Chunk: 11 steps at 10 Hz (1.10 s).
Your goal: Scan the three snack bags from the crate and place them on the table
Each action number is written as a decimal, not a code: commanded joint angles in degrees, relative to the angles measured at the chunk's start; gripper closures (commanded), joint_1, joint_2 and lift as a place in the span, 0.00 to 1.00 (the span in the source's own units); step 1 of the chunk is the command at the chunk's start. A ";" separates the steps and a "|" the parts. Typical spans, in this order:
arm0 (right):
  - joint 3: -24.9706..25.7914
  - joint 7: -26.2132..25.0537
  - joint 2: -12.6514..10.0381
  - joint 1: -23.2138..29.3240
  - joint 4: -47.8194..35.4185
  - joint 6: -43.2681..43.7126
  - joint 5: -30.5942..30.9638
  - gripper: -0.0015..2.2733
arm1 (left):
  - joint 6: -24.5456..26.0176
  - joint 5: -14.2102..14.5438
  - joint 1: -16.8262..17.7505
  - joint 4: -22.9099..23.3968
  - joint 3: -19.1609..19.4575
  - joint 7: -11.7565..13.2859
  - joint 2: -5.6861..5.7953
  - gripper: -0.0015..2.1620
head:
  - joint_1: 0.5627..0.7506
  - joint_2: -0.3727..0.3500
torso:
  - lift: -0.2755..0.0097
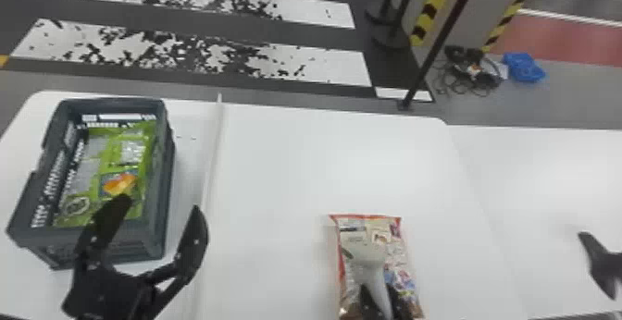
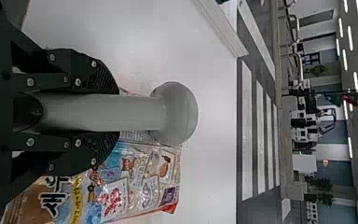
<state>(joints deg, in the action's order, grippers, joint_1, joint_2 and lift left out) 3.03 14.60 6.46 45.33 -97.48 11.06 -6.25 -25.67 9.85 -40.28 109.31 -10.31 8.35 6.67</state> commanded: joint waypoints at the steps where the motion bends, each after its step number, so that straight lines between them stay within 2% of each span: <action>1: 2.15 0.69 0.13 1.43 -3.68 0.40 -2.72 0.98 | 0.14 -0.01 0.03 -0.06 0.30 0.00 -0.08 0.03 | 0.70 0.25 | 0.84; 2: 4.70 1.92 0.22 0.55 -4.73 -2.23 -5.09 0.98 | 0.14 0.08 0.03 -0.06 0.30 0.00 -0.08 0.03 | 0.70 0.23 | 0.84; 4: 13.84 7.90 0.39 -6.30 -3.68 -16.12 -10.98 0.98 | 0.14 0.08 -0.67 0.56 1.17 0.00 0.09 0.03 | 0.70 0.16 | 0.84; 5: 17.89 11.15 0.66 -9.91 -2.71 -22.27 -11.24 0.98 | 0.14 0.08 -1.03 0.82 2.14 0.00 0.09 0.03 | 0.70 0.10 | 0.84; 6: 20.61 12.73 1.45 -12.55 -1.22 -24.21 -11.33 0.98 | 0.32 0.43 -1.29 1.09 2.67 0.00 0.09 0.03 | 0.70 0.05 | 0.84; 8: 23.16 13.88 4.53 -17.55 4.23 -26.49 -12.39 0.98 | 1.02 0.43 -1.29 1.26 2.76 0.00 0.01 0.03 | 0.70 0.03 | 0.84; 11: 23.33 15.63 8.74 -24.15 14.95 -26.32 -9.22 0.98 | 1.55 0.08 -1.38 1.35 2.58 0.00 -0.17 0.03 | 0.70 0.03 | 0.84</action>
<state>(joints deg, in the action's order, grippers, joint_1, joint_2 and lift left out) 26.43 30.34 14.65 22.22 -84.25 -15.27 -16.22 -24.13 10.00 -41.63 110.59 -7.73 8.35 6.51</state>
